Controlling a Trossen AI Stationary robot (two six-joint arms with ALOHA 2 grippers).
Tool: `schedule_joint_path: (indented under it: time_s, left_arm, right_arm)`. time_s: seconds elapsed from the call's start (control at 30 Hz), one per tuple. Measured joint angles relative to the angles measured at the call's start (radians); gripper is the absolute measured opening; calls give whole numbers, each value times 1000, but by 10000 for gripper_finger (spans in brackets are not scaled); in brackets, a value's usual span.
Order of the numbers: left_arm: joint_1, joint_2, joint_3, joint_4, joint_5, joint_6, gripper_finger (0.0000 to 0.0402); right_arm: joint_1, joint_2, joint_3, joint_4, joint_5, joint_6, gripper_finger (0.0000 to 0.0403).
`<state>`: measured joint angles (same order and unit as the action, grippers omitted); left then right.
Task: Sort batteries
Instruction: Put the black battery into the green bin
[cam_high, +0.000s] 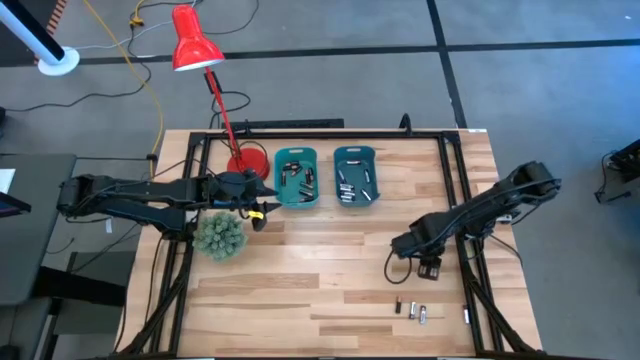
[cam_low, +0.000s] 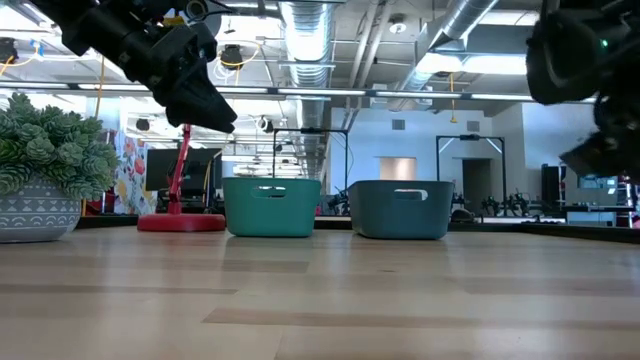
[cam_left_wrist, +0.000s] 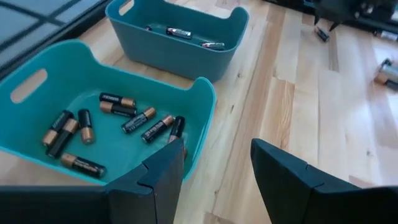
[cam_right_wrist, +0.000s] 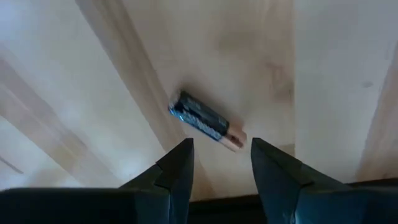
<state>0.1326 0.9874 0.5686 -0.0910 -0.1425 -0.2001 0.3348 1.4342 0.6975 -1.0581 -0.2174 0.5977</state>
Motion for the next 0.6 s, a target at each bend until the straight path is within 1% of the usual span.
schedule_joint_path:
  time_s: [0.1, 0.23, 0.4, 0.5, 0.6]
  left_arm:
    - [0, 0, 0, -1, 0, -65, 183]
    - [0, 6, 0, -1, 0, -125, 183]
    - [0, 29, 0, 0, 0, -152, 183]
    - [0, 49, 0, 1, 0, -156, 183]
    - [0, 70, 0, 2, -1, -158, 183]
  right_arm:
    - [17, 32, 0, -18, -2, -74, 171]
    - [40, 80, 0, 28, 7, -139, 171]
    - [51, 166, 5, 92, 29, -162, 163]
    - [51, 215, 10, 96, 29, -162, 137]
    - [48, 238, 19, 86, 35, -185, 89]
